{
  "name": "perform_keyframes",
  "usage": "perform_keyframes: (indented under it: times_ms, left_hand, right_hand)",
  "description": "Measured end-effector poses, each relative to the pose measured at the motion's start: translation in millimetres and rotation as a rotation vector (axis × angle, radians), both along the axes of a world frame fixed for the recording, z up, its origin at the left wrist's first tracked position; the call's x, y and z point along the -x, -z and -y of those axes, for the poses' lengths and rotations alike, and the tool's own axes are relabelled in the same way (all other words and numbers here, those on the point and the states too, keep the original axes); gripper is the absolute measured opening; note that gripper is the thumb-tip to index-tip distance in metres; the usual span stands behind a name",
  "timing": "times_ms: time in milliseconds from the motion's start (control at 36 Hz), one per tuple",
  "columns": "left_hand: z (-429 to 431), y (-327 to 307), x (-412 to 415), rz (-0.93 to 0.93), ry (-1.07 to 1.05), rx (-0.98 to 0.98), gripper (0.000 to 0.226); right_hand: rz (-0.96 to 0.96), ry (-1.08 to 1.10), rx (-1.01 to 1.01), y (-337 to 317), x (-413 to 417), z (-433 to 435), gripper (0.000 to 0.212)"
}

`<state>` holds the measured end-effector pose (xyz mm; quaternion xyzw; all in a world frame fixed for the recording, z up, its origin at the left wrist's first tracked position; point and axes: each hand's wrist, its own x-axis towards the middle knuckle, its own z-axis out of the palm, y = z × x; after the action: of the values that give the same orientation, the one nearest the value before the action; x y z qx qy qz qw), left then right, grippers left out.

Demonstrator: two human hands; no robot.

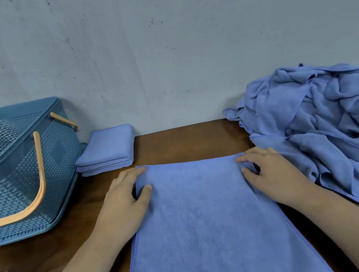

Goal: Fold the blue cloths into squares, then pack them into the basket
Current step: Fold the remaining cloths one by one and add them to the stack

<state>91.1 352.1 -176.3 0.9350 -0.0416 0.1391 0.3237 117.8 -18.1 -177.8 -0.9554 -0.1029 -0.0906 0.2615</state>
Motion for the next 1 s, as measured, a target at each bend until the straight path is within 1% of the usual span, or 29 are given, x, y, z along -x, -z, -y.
perform_keyframes:
  times_ms: [111,222,278,361,417,472,528,556,639,750,861,917,1000]
  left_hand:
    - [1,4,-4,-0.084,-0.007,-0.183,0.054]
    - [-3,11,-6,-0.118,-0.002,-0.243,0.061]
    - [-4,12,-6,-0.097,0.004,-0.229,0.060]
    - [-2,4,-5,0.006,0.016,-0.067,0.059]
    - [-1,-1,-6,0.044,-0.018,-0.021,0.057]
    - [0,-3,-9,0.005,-0.032,-0.106,0.062]
    - [3,0,-12,-0.116,-0.041,-0.265,0.063]
    - [4,2,-13,-0.162,-0.045,-0.314,0.063]
    - [2,4,-14,-0.204,-0.034,-0.341,0.065]
    - [2,4,-15,-0.213,-0.034,-0.370,0.064]
    - [-4,7,-14,-0.211,0.015,-0.325,0.064]
    - [-11,7,-11,-0.164,0.051,-0.265,0.064]
    - [-13,1,-7,-0.126,0.021,-0.060,0.060]
  right_hand:
    - [0.002,0.019,0.006,0,0,0,0.033]
    - [0.003,0.015,0.024,1,1,-3,0.036]
    - [0.008,0.012,0.038,1,1,-3,0.038]
    - [0.007,0.019,0.056,2,1,-3,0.039]
    - [0.002,0.013,0.066,1,1,-4,0.039]
    - [0.009,0.015,0.076,1,1,-5,0.039]
    - [0.012,0.023,0.080,0,1,-5,0.039]
    - [0.010,0.024,0.082,-1,1,-4,0.039]
    - [0.007,0.025,0.085,-1,2,-5,0.040]
    - [0.032,0.034,0.078,-2,0,-4,0.043]
    - [0.032,0.055,0.198,3,0,-2,0.044]
    - [0.022,0.054,0.213,5,1,-1,0.044]
    - [0.080,0.048,0.176,-2,3,0,0.047]
